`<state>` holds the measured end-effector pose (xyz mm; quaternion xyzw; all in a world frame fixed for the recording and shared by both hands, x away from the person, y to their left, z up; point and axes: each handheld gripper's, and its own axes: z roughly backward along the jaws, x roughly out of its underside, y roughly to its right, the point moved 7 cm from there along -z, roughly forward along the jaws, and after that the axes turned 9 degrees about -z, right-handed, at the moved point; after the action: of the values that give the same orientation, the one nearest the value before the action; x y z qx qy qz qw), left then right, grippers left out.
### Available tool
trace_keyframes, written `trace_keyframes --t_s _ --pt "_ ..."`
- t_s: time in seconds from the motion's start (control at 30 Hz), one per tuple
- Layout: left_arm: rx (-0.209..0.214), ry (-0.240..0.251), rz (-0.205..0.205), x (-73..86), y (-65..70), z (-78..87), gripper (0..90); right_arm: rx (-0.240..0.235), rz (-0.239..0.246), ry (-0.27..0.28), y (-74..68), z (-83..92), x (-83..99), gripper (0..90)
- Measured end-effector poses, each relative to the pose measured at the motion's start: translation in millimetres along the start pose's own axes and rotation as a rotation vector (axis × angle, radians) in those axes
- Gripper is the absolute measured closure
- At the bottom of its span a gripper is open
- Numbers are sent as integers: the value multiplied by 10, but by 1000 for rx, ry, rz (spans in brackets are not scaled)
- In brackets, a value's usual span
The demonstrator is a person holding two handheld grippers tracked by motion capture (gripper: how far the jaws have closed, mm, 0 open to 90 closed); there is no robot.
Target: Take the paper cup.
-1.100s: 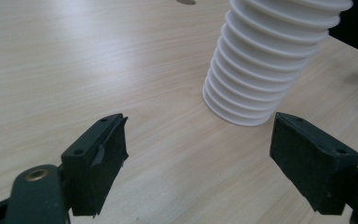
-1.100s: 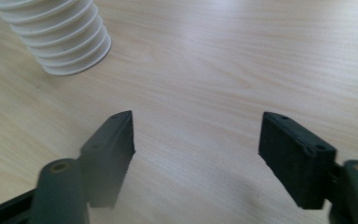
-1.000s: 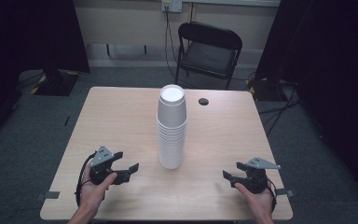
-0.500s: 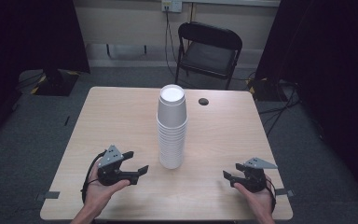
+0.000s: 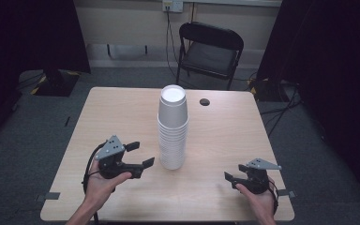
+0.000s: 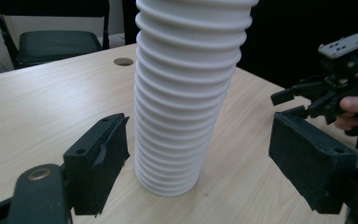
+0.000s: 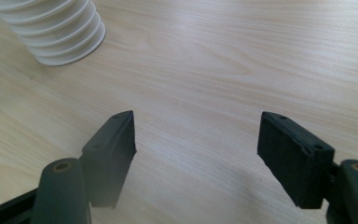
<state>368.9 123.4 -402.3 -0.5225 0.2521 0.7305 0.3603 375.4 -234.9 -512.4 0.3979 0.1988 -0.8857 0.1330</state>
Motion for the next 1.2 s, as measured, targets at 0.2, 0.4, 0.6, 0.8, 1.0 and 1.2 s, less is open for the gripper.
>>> trace_keyframes --t_s 0.2,0.4,0.6,0.8,1.0,1.2 --pt "-12 48 -27 -223 -17 22 172 -3 10 -15 -23 -30 9 243" --pt "-8 80 -74 -478 -20 28 161 -2 13 -14 -33 -16 25 217" --pt "-21 122 -88 -697 -30 -37 161 3 19 -14 -24 -24 21 202" --pt "-8 143 -86 -841 -65 -135 164 -1 22 -28 -40 -51 44 196" --pt "-38 146 -123 -1030 -84 -201 155 -5 25 -25 -51 -48 44 196" --pt "-25 164 -117 -1158 -109 -252 156 6 25 -31 -56 -54 55 211"
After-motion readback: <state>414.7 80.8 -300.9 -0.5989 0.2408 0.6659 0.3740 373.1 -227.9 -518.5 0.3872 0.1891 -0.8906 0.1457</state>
